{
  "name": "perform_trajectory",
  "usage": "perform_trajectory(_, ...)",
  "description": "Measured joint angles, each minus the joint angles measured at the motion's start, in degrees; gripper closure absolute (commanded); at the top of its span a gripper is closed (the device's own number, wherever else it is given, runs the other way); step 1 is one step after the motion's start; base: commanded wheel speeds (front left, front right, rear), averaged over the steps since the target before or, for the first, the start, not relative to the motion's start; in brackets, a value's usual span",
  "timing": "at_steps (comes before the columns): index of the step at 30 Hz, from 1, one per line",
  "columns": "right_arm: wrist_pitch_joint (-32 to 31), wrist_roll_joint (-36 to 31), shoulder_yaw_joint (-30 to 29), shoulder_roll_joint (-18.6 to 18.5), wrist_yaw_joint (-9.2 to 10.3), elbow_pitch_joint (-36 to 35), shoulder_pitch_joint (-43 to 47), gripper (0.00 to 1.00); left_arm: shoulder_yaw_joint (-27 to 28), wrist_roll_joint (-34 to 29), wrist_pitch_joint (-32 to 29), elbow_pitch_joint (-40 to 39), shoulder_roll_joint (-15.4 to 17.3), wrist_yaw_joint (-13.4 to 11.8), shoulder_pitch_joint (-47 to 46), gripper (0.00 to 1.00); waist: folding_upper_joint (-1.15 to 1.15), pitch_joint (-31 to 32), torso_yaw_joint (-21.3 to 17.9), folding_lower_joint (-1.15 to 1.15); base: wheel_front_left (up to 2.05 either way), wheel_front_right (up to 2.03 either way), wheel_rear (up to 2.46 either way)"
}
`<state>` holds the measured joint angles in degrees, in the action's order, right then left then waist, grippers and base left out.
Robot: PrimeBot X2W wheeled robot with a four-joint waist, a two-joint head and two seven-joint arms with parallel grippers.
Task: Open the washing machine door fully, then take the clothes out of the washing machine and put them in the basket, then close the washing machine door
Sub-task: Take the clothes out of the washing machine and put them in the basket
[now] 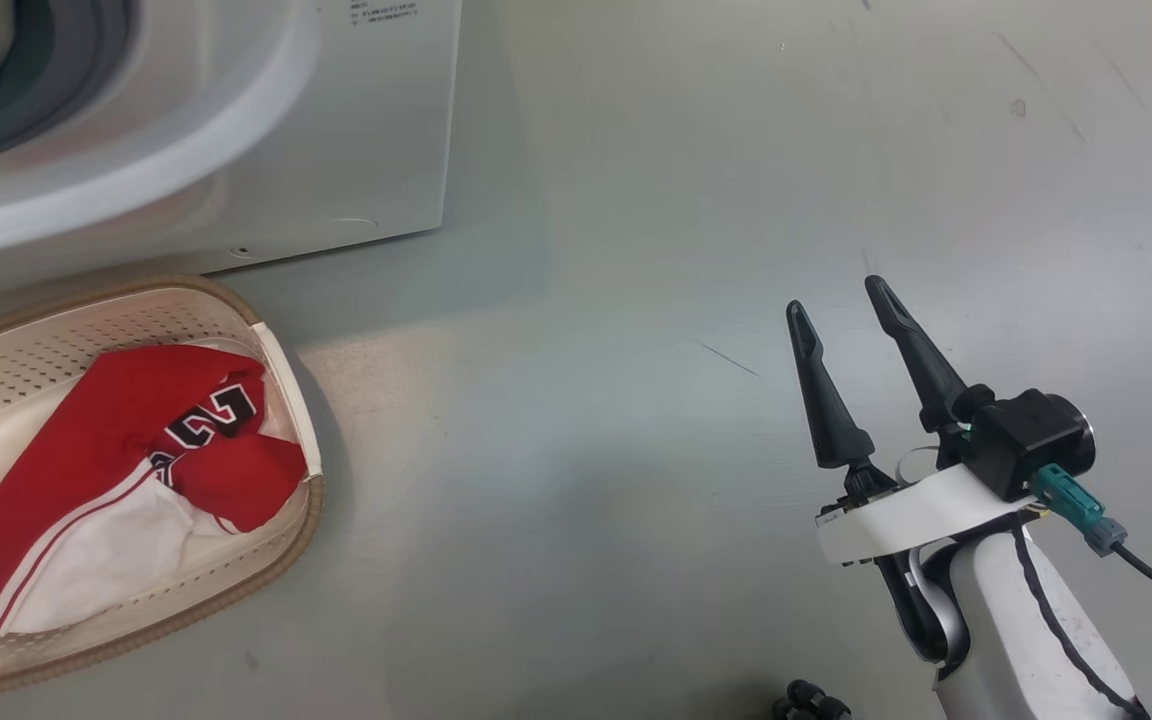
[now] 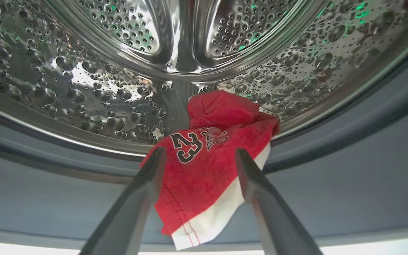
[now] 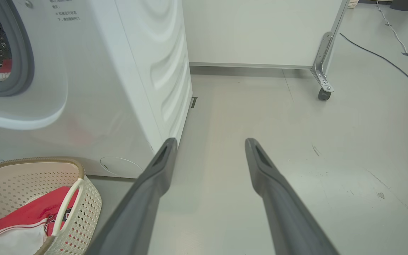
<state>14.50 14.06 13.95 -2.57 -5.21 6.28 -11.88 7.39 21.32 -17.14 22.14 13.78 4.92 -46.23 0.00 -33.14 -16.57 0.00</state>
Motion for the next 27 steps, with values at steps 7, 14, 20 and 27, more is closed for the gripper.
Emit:
perform_trajectory(7,0.0,0.62,0.91,0.0,0.32,0.0,-1.05,0.0,2.36,5.09,-9.79,5.17,1.98,0.01,-5.68,0.0,0.0,-1.49,-1.76,0.0,0.0,0.0,0.0)
perform_trajectory(14,0.0,1.54,2.22,0.03,0.77,0.01,-2.09,0.0,2.71,5.65,-15.82,7.92,5.52,0.01,-10.63,0.0,0.0,-2.58,-3.36,0.0,0.0,0.0,0.0)
perform_trajectory(20,0.01,2.66,3.16,0.03,1.3,-0.01,-2.96,0.0,1.2,5.1,-18.8,9.49,6.27,0.26,-13.95,0.0,0.0,-3.71,-4.55,0.0,0.0,0.0,0.0)
perform_trajectory(27,0.0,3.14,3.34,0.05,1.82,-0.07,-3.29,0.0,0.08,4.66,-20.06,11.76,6.75,0.63,-15.3,0.0,0.0,-4.5,-5.34,0.0,0.0,0.0,0.0)
